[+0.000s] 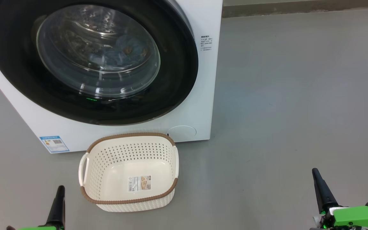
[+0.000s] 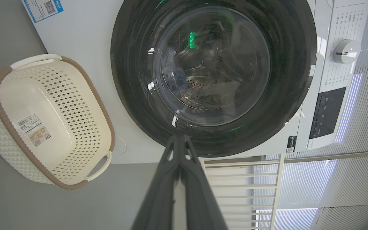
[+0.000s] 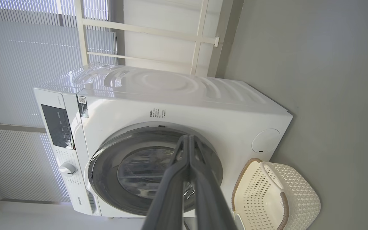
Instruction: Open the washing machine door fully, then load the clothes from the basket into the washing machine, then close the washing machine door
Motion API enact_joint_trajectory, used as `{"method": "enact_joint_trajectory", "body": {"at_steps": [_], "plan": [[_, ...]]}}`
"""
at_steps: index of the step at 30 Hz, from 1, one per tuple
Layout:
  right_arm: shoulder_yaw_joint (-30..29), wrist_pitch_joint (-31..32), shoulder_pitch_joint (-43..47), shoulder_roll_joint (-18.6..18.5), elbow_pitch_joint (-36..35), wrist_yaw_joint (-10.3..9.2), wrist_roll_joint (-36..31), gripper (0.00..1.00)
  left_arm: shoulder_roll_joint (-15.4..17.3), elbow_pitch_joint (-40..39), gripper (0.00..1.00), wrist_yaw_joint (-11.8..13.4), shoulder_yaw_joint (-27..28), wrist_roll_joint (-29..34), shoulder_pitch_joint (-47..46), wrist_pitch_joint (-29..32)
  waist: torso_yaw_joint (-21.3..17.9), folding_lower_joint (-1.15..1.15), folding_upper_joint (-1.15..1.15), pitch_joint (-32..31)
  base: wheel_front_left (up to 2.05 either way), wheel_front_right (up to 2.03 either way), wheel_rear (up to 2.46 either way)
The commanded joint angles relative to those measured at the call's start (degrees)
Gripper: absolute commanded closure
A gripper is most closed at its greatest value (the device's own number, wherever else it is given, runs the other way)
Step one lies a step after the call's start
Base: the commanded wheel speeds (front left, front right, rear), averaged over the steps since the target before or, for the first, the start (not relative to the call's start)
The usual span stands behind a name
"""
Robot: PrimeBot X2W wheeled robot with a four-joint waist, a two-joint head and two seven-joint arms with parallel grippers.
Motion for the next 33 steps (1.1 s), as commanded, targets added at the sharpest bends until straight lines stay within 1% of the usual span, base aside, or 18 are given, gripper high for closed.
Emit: {"method": "enact_joint_trajectory", "body": {"at_steps": [1, 9, 33], "plan": [[1.05, 0.56, -2.90, -0.59, -1.24, -0.07, 1.96, 1.00, 1.20, -0.91, 1.00, -0.87, 2.01, -1.73, -3.10, 0.52, -0.02, 0.00, 0.00, 0.00, 0.00, 0.00, 0.00], [0.61, 1.95, -3.39, -0.57, -0.95, -0.08, 7.08, 1.00, 1.27, -0.39, 1.00, -1.08, 2.57, -6.94, -4.02, 1.86, -0.15, 0.00, 0.00, 0.03, 0.00, 0.00, 0.00], [0.26, 2.23, -3.43, -0.32, -0.93, -0.08, 6.78, 1.00, 1.21, -0.39, 1.00, -1.08, 2.66, -6.87, -4.03, 1.93, -0.15, 0.00, 0.00, 0.03, 0.00, 0.00, 0.00]]}}
